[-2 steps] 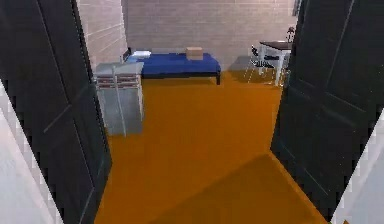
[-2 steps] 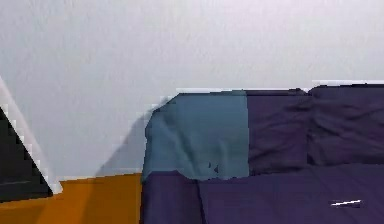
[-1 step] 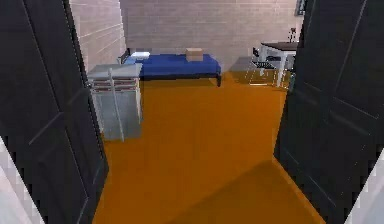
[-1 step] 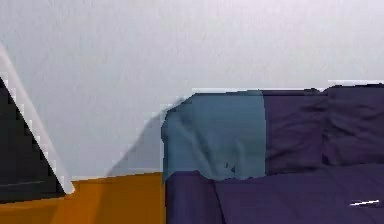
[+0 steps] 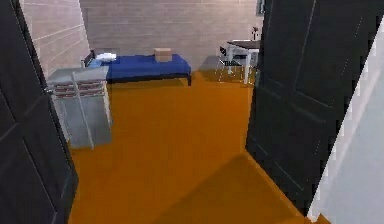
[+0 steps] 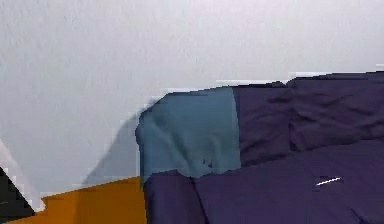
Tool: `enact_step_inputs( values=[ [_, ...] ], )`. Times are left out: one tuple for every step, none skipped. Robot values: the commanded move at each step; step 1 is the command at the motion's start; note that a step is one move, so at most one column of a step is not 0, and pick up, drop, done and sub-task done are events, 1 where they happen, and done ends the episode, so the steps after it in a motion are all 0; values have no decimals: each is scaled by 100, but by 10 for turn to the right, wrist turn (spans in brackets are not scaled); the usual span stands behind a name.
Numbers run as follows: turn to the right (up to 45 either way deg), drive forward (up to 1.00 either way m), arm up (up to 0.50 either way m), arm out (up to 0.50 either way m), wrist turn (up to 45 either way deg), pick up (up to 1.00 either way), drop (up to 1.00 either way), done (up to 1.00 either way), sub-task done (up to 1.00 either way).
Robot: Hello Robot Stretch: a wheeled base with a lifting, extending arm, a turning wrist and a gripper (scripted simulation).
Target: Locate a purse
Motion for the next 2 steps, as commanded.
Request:
enact_step_inputs(
  values=[
    [0, 100, 0, 0, 0, 0, 0, 0, 0],
    [0, 100, 0, 0, 0, 0, 0, 0, 0]
  ],
)
